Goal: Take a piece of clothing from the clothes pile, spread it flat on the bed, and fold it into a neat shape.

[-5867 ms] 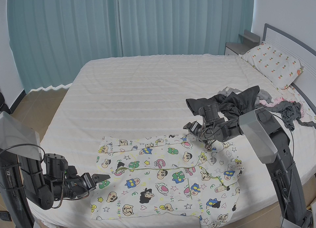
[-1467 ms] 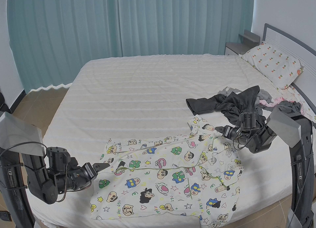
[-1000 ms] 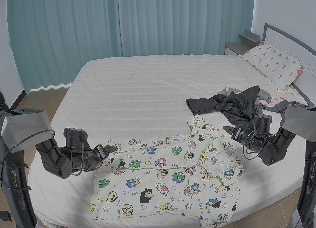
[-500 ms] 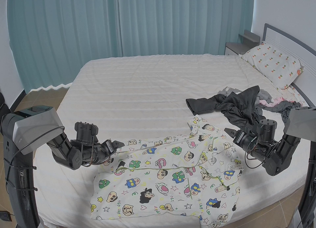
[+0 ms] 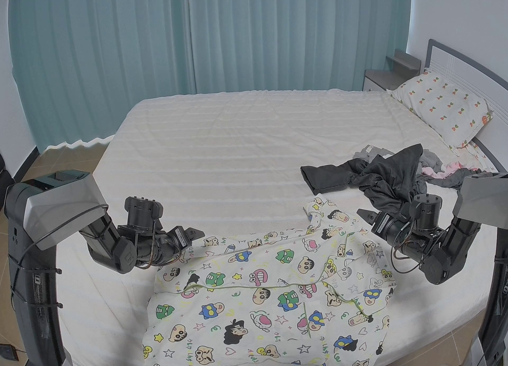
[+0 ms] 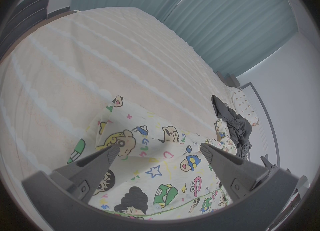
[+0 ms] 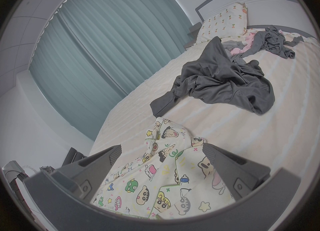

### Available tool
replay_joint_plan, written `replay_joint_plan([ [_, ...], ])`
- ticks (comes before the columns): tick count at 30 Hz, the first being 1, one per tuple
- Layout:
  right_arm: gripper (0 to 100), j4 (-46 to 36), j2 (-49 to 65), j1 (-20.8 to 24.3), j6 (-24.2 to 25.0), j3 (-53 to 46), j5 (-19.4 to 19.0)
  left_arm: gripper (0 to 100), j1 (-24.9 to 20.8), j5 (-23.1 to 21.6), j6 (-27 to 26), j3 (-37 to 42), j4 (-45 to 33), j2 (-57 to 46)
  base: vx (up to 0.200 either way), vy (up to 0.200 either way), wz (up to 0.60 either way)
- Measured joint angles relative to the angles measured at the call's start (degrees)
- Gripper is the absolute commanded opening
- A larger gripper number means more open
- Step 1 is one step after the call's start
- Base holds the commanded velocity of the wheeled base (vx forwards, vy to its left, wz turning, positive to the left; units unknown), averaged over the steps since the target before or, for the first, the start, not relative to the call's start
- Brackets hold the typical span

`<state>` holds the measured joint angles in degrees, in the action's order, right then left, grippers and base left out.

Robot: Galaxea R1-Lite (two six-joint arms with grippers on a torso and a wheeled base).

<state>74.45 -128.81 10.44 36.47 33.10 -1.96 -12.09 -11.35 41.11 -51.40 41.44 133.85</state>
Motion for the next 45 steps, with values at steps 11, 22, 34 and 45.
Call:
replay_joint_plan([
  [11,100,0.05,0.0,-0.07,-0.05,-0.35,0.62,100,-1.33,0.77,0.39,0.88,-11.96,-2.16,0.0,0.0,0.0],
  [22,100,0.09,0.15,0.5,-0.07,-0.46,0.88,100,-3.54,7.8,0.09,-4.78,-11.93,-0.63,0.0,0.0,0.0],
  [34,100,1.54,0.26,0.85,-0.24,-0.49,0.95,100,-5.24,10.59,-0.46,-11.42,-21.85,2.39,0.0,0.0,0.0],
  [45,100,1.62,0.15,0.85,-0.22,-0.6,0.95,100,-6.01,12.93,-4.13,-15.19,-21.92,4.82,0.0,0.0,0.0],
])
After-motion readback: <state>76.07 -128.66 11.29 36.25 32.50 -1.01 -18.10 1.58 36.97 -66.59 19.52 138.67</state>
